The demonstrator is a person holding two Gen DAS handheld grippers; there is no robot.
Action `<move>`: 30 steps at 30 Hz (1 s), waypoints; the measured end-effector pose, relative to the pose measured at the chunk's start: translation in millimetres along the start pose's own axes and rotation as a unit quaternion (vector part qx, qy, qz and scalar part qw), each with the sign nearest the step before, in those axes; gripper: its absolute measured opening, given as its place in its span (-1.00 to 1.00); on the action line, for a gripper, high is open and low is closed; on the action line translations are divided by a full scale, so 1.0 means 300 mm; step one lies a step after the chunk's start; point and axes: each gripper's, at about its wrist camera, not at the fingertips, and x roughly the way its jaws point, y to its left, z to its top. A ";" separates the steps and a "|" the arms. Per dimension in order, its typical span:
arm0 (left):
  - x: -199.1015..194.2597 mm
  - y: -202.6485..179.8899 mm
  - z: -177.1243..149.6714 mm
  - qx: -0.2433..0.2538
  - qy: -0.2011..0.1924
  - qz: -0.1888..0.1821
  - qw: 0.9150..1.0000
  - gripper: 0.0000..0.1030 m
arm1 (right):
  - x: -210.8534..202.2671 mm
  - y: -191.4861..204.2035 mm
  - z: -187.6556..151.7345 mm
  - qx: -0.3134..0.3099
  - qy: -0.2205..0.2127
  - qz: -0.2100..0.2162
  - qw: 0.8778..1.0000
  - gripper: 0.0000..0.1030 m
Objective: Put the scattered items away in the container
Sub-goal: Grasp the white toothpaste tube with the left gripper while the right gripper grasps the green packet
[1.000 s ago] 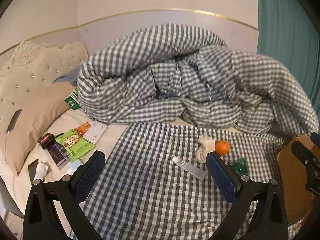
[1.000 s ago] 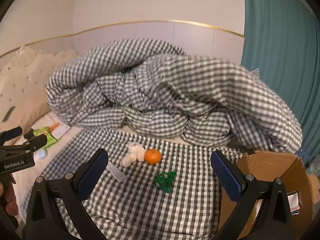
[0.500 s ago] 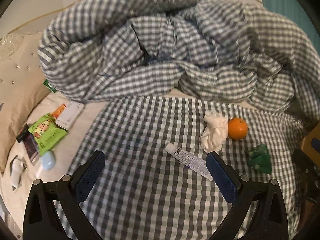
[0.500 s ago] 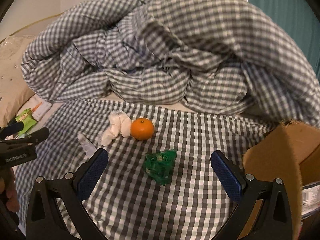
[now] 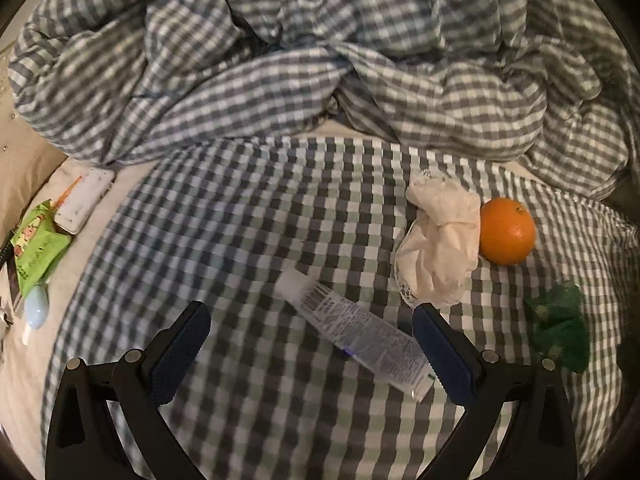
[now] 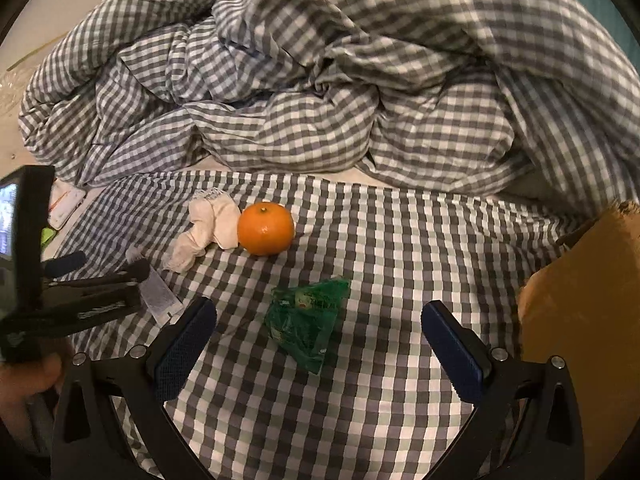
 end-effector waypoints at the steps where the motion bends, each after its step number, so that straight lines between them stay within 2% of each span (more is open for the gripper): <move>1: 0.011 -0.003 -0.001 -0.002 0.001 0.000 1.000 1.00 | 0.005 -0.002 -0.001 0.000 0.001 0.000 1.000 0.99; 7: 0.054 -0.013 -0.014 -0.017 0.009 0.005 1.000 0.99 | 0.035 -0.017 -0.017 0.004 0.006 0.001 1.000 0.99; 8: 0.064 -0.016 -0.017 -0.016 0.011 0.008 1.000 0.95 | 0.040 -0.019 -0.019 0.005 0.008 0.003 1.000 0.99; 10: 0.081 -0.014 -0.024 -0.022 0.018 0.007 1.000 0.70 | 0.045 -0.020 -0.024 0.006 0.007 0.003 1.000 0.99; 12: 0.089 -0.006 -0.033 -0.033 0.019 -0.004 0.999 0.35 | 0.047 -0.019 -0.026 0.007 0.007 0.004 1.000 0.99; 13: 0.089 -0.005 -0.035 -0.035 0.017 -0.009 0.999 0.29 | 0.049 -0.020 -0.028 0.007 0.008 0.005 1.000 0.99; 15: 0.083 -0.013 -0.036 -0.030 0.011 -0.012 0.999 -0.02 | 0.054 -0.021 -0.031 0.008 0.009 0.006 1.000 0.99; 17: 0.078 -0.024 -0.034 -0.027 0.007 -0.019 0.999 -0.23 | 0.057 -0.021 -0.033 0.009 0.010 0.007 1.000 0.99; 19: 0.081 -0.032 -0.030 -0.025 0.008 -0.031 0.999 -0.54 | 0.060 -0.021 -0.036 0.009 0.012 0.008 1.000 0.99; 20: 0.078 -0.035 -0.029 -0.022 0.007 -0.037 0.999 -0.76 | 0.061 -0.020 -0.037 0.010 0.012 0.008 1.000 0.99; 30: -0.020 0.018 -0.009 -0.011 -0.023 -0.055 0.998 -0.83 | 0.105 -0.016 -0.043 0.010 0.024 0.007 1.000 0.99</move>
